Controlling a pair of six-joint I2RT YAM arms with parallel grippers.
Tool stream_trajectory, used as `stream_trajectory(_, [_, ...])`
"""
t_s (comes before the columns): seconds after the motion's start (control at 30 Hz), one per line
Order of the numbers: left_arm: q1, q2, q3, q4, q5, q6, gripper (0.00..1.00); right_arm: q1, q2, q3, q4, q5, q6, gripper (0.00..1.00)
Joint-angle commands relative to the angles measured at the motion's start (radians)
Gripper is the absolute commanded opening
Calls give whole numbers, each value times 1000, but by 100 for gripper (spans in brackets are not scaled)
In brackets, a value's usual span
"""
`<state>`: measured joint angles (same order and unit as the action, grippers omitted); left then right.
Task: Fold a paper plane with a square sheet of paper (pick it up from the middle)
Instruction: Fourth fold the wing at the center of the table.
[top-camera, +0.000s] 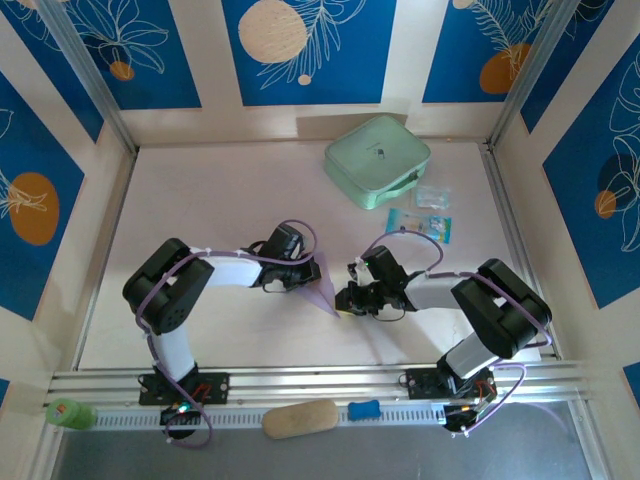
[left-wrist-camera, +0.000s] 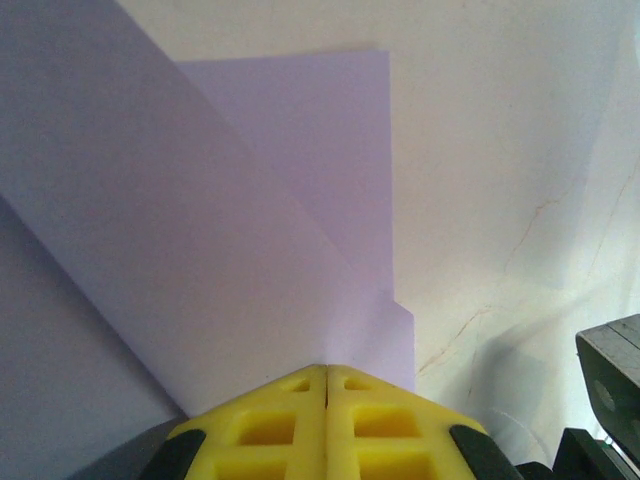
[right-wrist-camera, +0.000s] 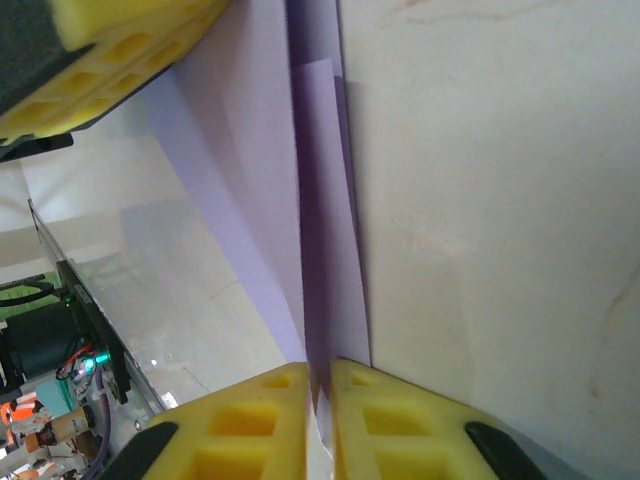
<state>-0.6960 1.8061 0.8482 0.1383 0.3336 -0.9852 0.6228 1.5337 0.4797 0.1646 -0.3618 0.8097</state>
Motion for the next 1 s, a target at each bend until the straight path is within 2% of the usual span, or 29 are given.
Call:
stream_trajectory(0.0, [-7,30,-14,-59,-13,23,1,8,-27,-24,-93,2,-10,17])
stream_trajectory(0.27, [-6,31,-15,-54,-11,19,0,12,-27,-31,-120,26,-21,18])
stream_trajectory(0.43, [-7,32,-17,-49,-9,17,0,10,-20,-27,-138,59,-4,14])
stream_trajectory(0.67, [-7,30,-19,-49,-9,17,0,-23,14,-55,-68,-16,38,10])
stream_trajectory(0.97, [-7,27,-19,-50,-8,17,0,-31,-74,-53,-123,0,22,16])
